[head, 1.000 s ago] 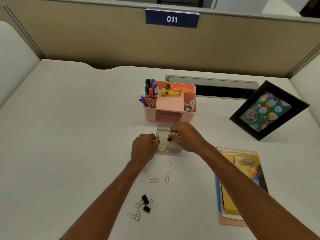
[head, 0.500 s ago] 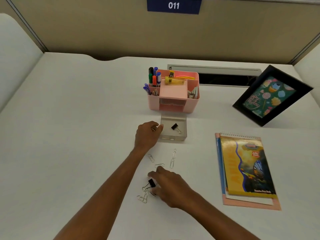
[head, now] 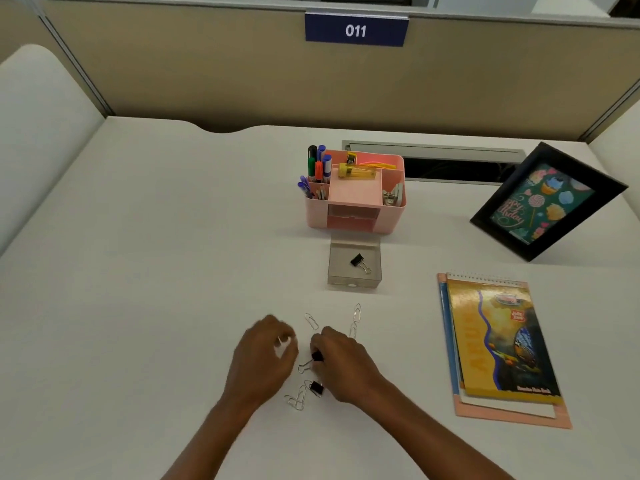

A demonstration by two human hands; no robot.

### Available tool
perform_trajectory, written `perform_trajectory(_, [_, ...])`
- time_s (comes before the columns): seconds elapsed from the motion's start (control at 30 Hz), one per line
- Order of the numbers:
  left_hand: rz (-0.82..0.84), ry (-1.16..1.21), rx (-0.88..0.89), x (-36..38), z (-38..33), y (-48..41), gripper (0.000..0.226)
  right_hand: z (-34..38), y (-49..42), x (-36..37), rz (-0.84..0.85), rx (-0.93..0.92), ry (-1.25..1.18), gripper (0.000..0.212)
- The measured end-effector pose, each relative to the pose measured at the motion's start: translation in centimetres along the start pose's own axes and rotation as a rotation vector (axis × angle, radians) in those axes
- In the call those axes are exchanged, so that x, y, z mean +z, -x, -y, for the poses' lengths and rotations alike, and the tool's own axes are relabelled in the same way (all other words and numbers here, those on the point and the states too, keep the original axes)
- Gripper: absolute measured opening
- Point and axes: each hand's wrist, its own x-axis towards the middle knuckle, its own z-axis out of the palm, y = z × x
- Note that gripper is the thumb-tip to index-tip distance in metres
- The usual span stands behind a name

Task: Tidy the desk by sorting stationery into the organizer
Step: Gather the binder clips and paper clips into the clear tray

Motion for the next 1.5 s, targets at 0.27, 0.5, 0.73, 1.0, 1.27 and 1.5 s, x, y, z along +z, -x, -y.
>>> perform_trajectory(0.27, [0.155, -0.226, 0.286, 3.3, -0.5, 6.2, 0.027, -0.4, -0.6, -1.0, 0.017, 0.048, -0.068, 0.011])
perform_trajectory(0.5, [0.050, -0.319, 0.447, 5.3, 0.6, 5.3, 0.026, -1.4, -0.9, -2.0, 0.024, 0.070, -0.267, 0.019])
perform_trajectory(0.73, [-0.062, -0.380, 0.446, 6.2, 0.7, 5.1, 0.023, -4.7, -3.0, -10.2, -0.365, 0.120, -0.680, 0.017])
perform_trajectory(1.0, [-0.149, -0.445, 0.392, 7.8, -0.3, 5.0, 0.034, -7.5, -9.6, -12.6, -0.287, 0.102, -0.044, 0.011])
perform_trajectory(1.27, [-0.165, -0.406, 0.350, 8.2, -0.1, 4.8, 0.031, -6.7, -10.6, -12.6, -0.053, 0.038, 0.229, 0.017])
perform_trajectory(1.5, [-0.114, -0.050, 0.285, 3.1, -3.6, 0.1, 0.015, -8.0, -8.4, -14.5, -0.326, 0.044, -0.080, 0.014])
